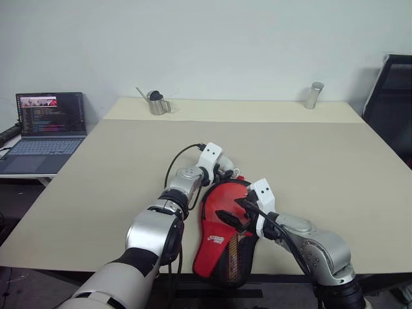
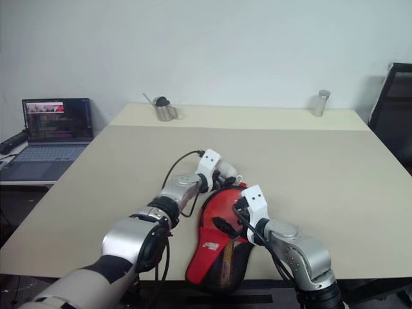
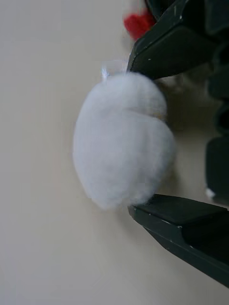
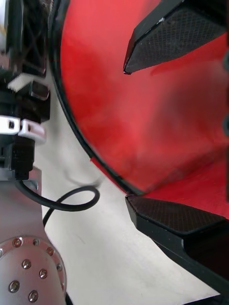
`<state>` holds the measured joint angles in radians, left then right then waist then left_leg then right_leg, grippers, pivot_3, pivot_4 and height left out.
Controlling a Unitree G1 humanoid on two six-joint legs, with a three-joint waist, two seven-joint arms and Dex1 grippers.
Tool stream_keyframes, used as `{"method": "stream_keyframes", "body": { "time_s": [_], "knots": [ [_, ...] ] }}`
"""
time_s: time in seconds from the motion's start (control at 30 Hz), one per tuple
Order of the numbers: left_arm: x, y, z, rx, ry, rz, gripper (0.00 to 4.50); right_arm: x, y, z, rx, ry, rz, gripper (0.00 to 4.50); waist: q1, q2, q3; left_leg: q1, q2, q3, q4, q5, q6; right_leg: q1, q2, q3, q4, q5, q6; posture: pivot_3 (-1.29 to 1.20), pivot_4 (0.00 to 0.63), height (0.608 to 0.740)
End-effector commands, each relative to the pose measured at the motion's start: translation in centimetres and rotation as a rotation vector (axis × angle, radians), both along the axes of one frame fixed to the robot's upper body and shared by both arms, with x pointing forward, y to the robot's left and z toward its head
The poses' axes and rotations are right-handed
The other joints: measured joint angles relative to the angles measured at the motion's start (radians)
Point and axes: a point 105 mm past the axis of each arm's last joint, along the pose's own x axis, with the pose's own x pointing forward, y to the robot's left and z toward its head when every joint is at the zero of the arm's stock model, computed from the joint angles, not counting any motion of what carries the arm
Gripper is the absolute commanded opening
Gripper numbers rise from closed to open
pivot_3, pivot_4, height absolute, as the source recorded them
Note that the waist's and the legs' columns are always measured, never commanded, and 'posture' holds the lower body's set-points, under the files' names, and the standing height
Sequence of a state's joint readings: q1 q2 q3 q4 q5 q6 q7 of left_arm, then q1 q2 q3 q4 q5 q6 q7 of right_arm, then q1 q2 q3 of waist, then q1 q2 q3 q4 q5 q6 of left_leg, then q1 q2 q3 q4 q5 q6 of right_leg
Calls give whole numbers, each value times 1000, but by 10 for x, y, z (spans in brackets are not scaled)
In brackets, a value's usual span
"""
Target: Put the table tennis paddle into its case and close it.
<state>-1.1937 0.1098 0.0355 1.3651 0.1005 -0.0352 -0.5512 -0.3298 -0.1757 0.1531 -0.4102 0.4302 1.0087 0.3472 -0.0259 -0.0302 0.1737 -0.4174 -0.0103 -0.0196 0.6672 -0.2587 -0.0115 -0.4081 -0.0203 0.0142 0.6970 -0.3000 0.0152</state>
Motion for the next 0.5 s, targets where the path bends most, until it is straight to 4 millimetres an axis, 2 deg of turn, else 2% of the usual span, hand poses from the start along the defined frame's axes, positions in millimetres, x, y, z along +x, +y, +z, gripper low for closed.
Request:
{"method": "stream_keyframes", "body": {
  "time_s": [0.03,0.13,0.3,0.5],
  "knots": [
    [9,7,27,-24,-102,30,3831,0,3,12,26,-45,22,4456,-4,0,0,0,0,0,0,0,0,0,0,0,1,0,0,0,150,740],
    [11,14,30,-42,-111,51,3831,1,3,12,25,-45,24,4456,-7,0,0,1,1,0,0,0,0,0,1,0,1,0,0,0,150,740],
    [-1,4,28,-52,-88,-110,3831,3,2,12,21,-47,28,4456,-4,0,0,1,1,0,1,0,0,0,1,0,2,0,0,0,150,740],
    [-7,-1,30,-115,-42,-188,3831,5,1,14,23,-53,27,4456,-4,0,0,1,0,0,2,0,0,0,1,0,2,0,0,0,150,740]
  ]
}}
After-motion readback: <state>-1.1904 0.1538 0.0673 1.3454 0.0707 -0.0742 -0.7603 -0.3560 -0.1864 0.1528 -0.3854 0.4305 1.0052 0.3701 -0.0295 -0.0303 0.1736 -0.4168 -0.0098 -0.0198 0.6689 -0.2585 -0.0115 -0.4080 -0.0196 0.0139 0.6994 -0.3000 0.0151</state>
